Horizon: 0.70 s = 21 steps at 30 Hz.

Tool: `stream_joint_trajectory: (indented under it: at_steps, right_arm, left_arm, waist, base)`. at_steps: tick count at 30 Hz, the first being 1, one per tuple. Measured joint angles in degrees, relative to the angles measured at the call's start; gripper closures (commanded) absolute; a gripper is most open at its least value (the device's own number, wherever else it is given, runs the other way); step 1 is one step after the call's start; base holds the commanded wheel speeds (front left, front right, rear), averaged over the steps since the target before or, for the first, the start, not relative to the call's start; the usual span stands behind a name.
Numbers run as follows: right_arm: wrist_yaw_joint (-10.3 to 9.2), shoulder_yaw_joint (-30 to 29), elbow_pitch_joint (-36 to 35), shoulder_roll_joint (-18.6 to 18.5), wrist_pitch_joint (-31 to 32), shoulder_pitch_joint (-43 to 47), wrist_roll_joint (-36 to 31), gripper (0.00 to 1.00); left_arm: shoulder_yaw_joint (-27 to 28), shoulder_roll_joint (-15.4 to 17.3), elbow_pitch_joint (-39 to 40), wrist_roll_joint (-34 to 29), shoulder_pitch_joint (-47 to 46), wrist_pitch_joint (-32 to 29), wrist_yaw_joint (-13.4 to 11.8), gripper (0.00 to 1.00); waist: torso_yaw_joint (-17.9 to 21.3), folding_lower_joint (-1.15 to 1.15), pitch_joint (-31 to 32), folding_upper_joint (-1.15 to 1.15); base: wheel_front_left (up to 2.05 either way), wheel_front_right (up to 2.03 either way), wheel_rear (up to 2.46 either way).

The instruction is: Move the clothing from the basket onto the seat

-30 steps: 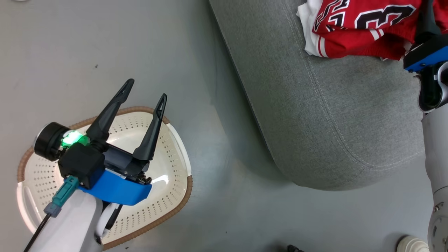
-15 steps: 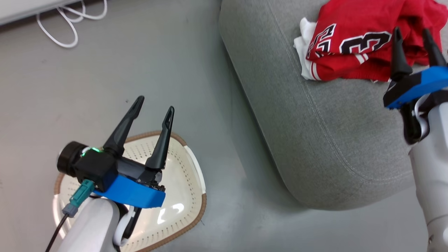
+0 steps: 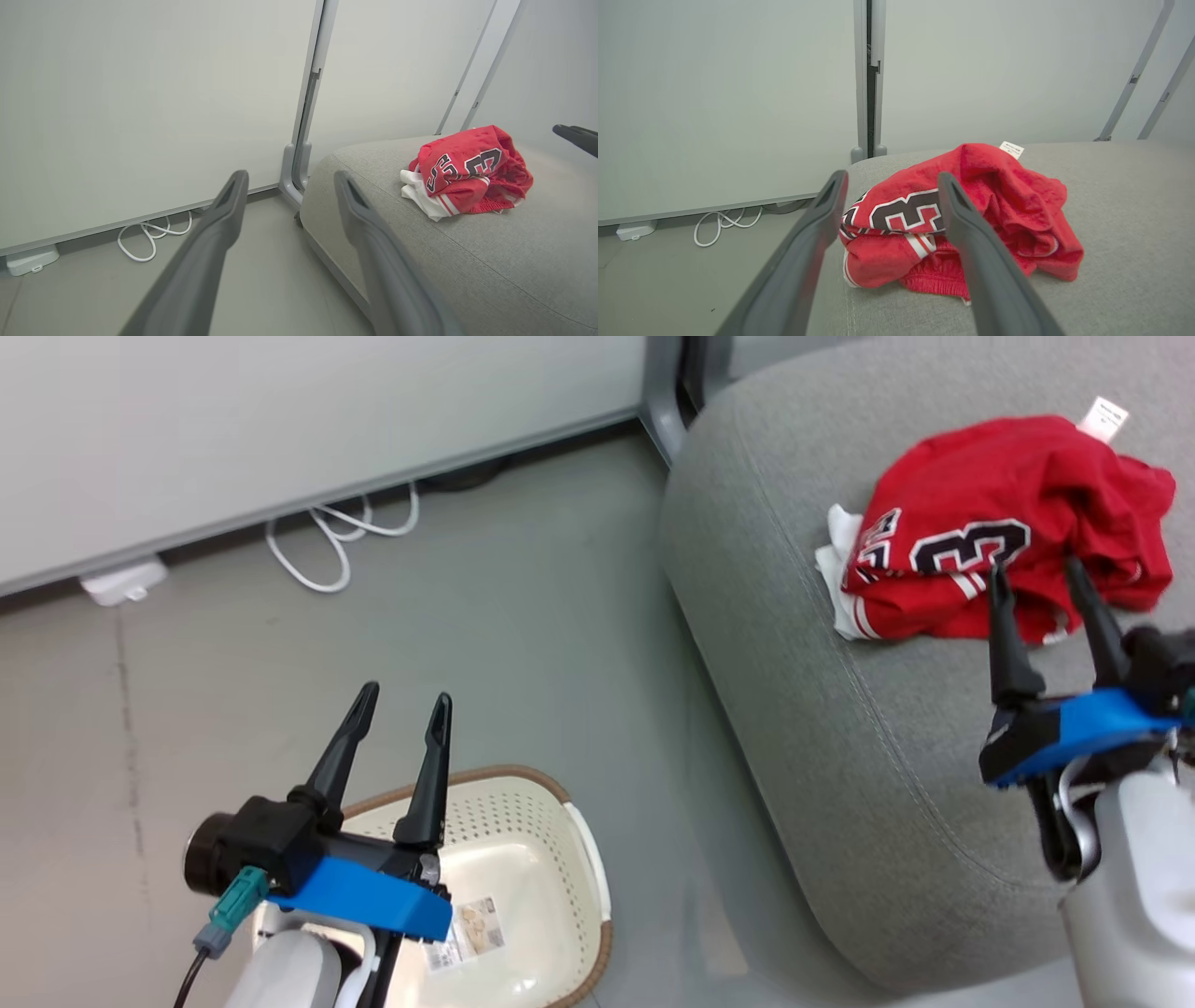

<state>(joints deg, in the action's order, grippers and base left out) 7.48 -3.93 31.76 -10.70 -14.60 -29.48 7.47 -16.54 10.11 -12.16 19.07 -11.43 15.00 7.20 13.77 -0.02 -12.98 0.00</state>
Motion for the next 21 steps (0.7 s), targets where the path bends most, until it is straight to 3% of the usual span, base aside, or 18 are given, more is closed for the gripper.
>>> stream_joint_trajectory:
  at_steps: [9,21]
  right_arm:
    - [0.0,-1.53,-13.55,5.8,3.44,15.34,-4.11,0.0]
    - [0.0,-1.29,-21.39,7.66,5.75,24.01,-5.8,0.0]
  left_arm:
    - [4.14,-2.77,-3.03,-0.45,4.68,0.0,0.01,0.0]
    - [9.37,-3.96,-5.46,-1.44,6.7,0.0,0.01,0.0]
  waist:
    - [-5.27,0.0,6.34,0.0]
    - [-10.84,0.0,9.8,0.0]
  base:
    - [0.0,0.0,0.0]
    - [0.0,0.0,0.0]
